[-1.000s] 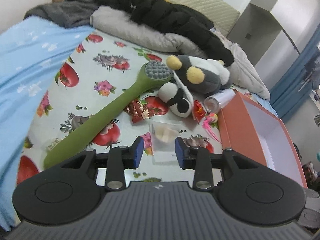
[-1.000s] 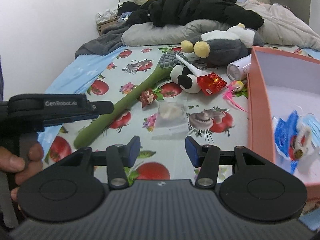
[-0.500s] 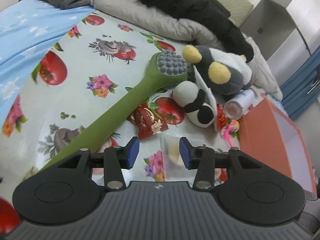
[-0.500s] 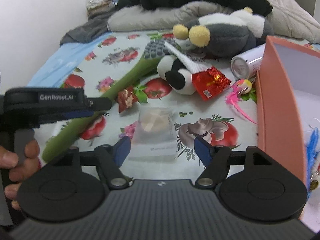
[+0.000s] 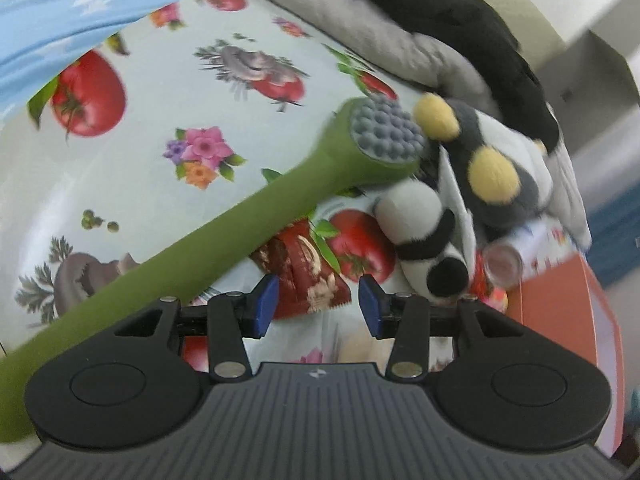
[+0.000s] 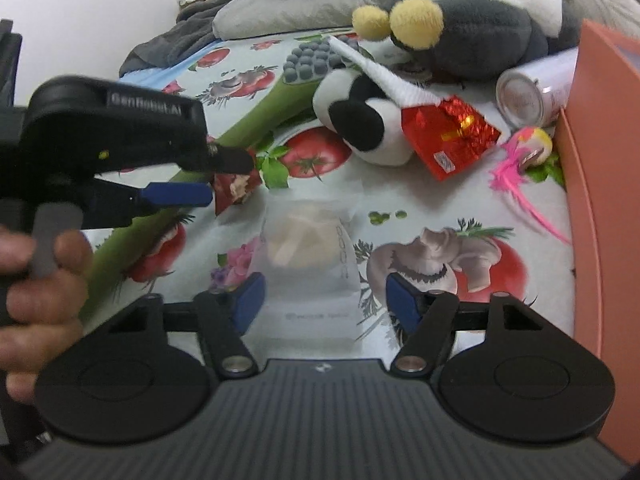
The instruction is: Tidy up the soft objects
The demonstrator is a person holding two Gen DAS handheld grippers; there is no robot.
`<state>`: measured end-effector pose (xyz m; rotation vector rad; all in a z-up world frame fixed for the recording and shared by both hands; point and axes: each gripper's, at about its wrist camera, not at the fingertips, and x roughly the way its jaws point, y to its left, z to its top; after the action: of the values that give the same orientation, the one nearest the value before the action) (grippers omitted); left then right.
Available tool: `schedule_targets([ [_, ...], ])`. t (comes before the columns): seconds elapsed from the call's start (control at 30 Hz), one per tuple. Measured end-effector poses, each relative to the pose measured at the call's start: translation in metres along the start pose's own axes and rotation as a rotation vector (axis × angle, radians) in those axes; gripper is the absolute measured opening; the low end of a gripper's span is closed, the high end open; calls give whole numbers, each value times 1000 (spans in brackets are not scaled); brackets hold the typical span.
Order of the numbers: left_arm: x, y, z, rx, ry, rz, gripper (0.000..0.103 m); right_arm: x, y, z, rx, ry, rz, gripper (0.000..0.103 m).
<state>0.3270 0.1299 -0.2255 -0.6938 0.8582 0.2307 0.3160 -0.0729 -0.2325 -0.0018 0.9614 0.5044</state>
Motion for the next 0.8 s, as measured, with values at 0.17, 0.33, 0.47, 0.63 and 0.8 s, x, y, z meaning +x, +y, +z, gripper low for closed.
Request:
schedule_targets([
  [0.17,9,3,2,-78,-3,26,50,-1,1,-3,-27,-7,12,40],
  [0.33,14,2,-2,-73,1,32,49,-3,-2,-3,-1,-9,17,21],
  [0.47,10,2,-4,-53,-10,33,41,-6,0,-3,-6,-9,18,14],
  [0.63,0,5,-9,-47,-3,2,21,-14,3,-6,-21,-15,15,9],
  [0.8,-15,7,-19,-23,-6,-22,6,-27,9,-15,-32,-25,7,7],
])
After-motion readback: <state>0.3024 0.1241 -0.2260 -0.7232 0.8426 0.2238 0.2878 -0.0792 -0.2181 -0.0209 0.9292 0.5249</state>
